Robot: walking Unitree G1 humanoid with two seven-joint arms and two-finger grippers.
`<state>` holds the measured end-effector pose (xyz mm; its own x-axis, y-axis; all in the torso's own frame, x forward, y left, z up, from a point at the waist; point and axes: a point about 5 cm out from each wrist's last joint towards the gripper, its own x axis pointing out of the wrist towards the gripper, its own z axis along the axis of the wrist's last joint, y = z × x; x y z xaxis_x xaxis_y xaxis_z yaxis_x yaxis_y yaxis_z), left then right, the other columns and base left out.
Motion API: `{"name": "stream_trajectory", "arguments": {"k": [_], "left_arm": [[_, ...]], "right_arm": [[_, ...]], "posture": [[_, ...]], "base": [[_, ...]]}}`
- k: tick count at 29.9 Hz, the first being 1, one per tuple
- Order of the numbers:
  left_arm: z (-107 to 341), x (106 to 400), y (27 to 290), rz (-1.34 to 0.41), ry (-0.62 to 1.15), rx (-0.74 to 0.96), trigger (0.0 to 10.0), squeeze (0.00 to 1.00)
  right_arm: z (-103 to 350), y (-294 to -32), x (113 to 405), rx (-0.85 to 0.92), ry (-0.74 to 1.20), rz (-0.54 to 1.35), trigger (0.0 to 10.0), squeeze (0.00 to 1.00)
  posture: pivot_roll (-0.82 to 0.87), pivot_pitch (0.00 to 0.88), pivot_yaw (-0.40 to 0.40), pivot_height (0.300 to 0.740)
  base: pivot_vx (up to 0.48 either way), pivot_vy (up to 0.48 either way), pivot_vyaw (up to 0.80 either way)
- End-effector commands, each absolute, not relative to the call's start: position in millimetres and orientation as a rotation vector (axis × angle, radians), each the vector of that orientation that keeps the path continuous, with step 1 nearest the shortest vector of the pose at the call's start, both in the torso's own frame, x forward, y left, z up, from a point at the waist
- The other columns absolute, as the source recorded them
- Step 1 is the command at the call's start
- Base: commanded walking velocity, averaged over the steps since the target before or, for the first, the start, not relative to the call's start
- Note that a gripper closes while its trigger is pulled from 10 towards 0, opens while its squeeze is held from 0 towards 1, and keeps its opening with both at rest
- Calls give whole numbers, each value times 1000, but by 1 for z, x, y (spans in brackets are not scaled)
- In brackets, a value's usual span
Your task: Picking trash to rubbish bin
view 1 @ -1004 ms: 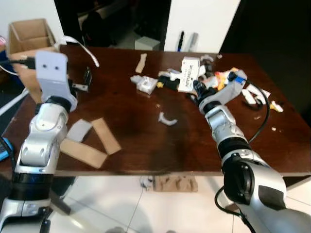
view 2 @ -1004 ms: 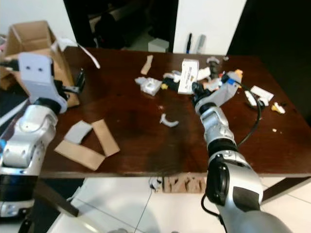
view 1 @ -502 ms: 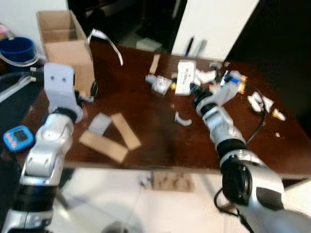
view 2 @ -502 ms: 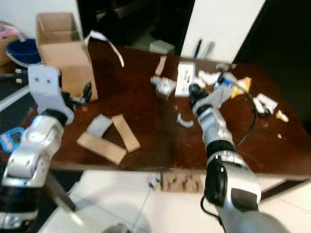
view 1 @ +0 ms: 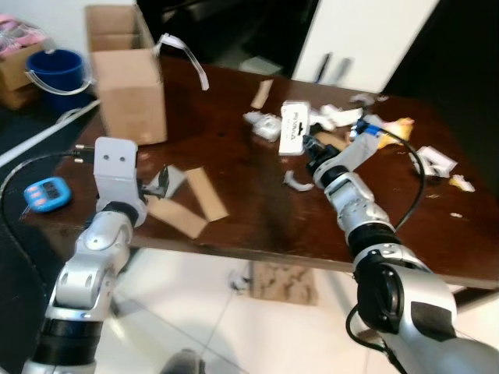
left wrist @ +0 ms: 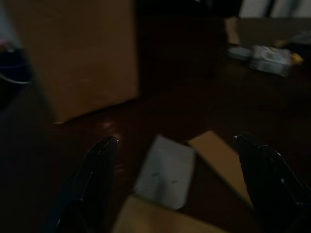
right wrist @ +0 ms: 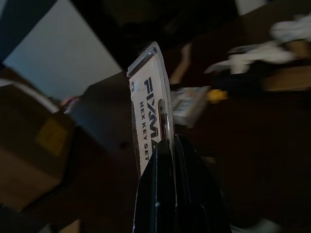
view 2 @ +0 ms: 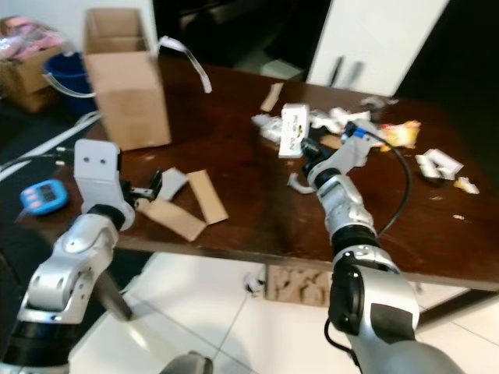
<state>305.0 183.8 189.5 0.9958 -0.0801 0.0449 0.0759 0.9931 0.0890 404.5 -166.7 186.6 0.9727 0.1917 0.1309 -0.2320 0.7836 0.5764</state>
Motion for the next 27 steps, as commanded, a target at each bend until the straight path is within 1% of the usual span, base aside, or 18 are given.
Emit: {"name": "stream_trajectory", "arguments": {"k": [1, 3, 5, 7, 8, 10, 12, 18, 23, 27], "left_arm": [[184, 303, 186, -77, -20, 104, 10000, 0], [183, 304, 190, -69, -10, 114, 10000, 0], [179, 304, 206, -31, 35, 170, 10000, 0], [179, 304, 208, -26, 39, 177, 10000, 0], [176, 305, 218, -1, 59, 241, 10000, 0], [172, 305, 230, 29, 85, 248, 10000, 0], [169, 306, 244, 63, 123, 291, 10000, 0], [166, 306, 253, 71, 148, 304, 10000, 0], [159, 307, 268, 61, 148, 310, 10000, 0], [162, 311, 268, 11, 121, 314, 10000, 0]], "right_arm": [[183, -172, 403, 614, -50, 213, 10000, 0], [183, -172, 403, 610, -48, 214, 10000, 0], [183, -171, 403, 604, -43, 216, 10000, 0], [183, -171, 403, 604, -42, 217, 10000, 0], [182, -170, 403, 602, -39, 218, 10000, 0], [181, -170, 403, 601, -34, 218, 10000, 0], [179, -168, 402, 596, -24, 220, 10000, 0], [179, -169, 402, 591, -20, 220, 10000, 0], [178, -171, 401, 585, -17, 216, 10000, 0], [177, -175, 400, 577, -17, 213, 10000, 0]], "posture": [[258, 136, -116, 740], [258, 136, -118, 740], [253, 137, -123, 740], [253, 137, -123, 740], [251, 138, -123, 740], [249, 143, -128, 740], [249, 143, -128, 740], [244, 154, -134, 740], [223, 179, -139, 740], [210, 200, -142, 740]], "base": [[0, 0, 0], [0, 0, 0], [0, 0, 0], [0, 0, 0], [0, 0, 0], [0, 0, 0], [0, 0, 0], [0, 0, 0], [0, 0, 0], [0, 0, 0]]}}
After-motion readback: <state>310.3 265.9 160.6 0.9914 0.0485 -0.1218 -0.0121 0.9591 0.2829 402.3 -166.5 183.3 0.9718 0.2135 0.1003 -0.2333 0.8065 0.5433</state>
